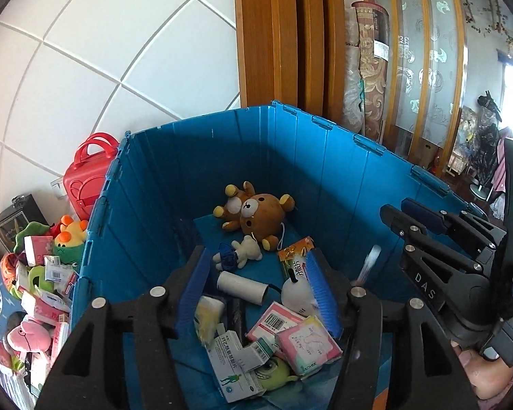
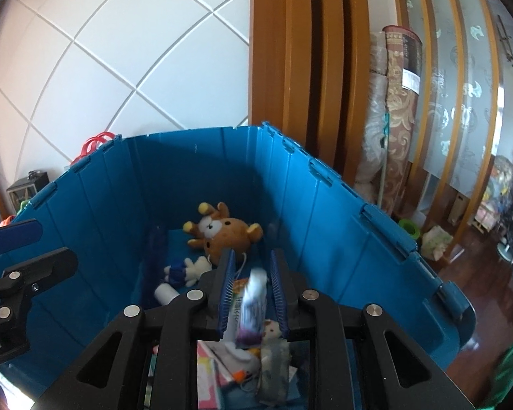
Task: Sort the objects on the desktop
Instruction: 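Open both tools to drop the tube and tissue pack into the blue crate, then move both tools back over the pile of items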
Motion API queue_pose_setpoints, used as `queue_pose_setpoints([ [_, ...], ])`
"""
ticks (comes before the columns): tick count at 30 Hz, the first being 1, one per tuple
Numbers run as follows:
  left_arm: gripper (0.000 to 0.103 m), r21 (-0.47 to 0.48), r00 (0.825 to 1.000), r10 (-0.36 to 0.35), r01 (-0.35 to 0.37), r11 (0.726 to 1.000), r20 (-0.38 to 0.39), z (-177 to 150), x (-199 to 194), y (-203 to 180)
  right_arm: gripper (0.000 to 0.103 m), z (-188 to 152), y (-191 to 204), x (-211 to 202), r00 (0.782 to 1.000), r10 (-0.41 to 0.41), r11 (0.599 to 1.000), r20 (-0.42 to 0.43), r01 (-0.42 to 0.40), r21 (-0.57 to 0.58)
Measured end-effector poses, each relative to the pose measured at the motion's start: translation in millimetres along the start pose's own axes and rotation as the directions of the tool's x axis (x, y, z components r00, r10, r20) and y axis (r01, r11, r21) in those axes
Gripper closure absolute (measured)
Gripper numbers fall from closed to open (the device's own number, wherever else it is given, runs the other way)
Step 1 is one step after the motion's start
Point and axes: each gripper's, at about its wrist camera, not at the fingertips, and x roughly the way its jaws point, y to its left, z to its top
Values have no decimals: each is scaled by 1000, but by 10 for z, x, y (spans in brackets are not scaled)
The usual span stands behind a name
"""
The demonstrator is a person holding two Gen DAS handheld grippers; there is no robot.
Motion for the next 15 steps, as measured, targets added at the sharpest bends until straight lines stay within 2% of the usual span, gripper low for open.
queue_pose_setpoints([
  [4,44,-28,1000,-8,8,1000,22,-32,-112,92,36,12,-10,-75,1000,-19,1000,21,19,3],
  [8,44,-99,995,-7,16,995,95,-55,-329,339,4,37,57,-230,998,-5,1000,69,6,-9],
  [12,44,-198,976,76,-35,980,205,-148,-618,707,0,107,207,-404,989,47,999,142,-44,-23],
  [15,44,-248,961,166,-109,963,223,-253,-747,996,0,160,383,-521,976,107,994,192,-103,-29],
])
